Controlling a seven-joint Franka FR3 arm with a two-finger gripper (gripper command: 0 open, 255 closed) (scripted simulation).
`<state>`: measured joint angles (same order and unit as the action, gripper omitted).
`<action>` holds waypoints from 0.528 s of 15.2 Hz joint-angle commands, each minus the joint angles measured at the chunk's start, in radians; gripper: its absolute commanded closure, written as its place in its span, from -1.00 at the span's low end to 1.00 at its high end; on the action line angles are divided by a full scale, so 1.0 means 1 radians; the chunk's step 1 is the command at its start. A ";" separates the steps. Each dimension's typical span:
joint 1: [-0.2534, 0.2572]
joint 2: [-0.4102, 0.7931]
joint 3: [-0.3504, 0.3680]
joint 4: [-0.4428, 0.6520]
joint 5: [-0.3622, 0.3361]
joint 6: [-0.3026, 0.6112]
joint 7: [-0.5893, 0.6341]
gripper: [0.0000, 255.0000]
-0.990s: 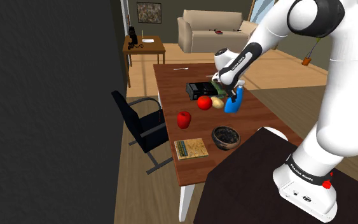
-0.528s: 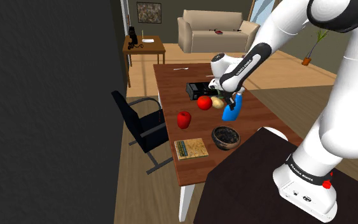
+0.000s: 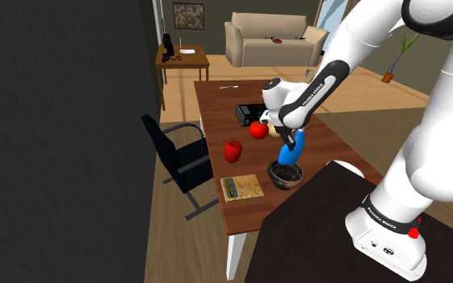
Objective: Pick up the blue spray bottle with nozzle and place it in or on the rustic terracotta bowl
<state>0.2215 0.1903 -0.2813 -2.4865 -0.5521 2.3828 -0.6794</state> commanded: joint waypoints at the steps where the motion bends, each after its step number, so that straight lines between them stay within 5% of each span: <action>1: -0.001 0.027 0.000 0.001 -0.004 0.025 0.012 1.00; 8: -0.004 0.128 -0.001 0.017 -0.019 0.106 0.048 1.00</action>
<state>0.2185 0.3036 -0.2819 -2.4729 -0.5690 2.4775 -0.6355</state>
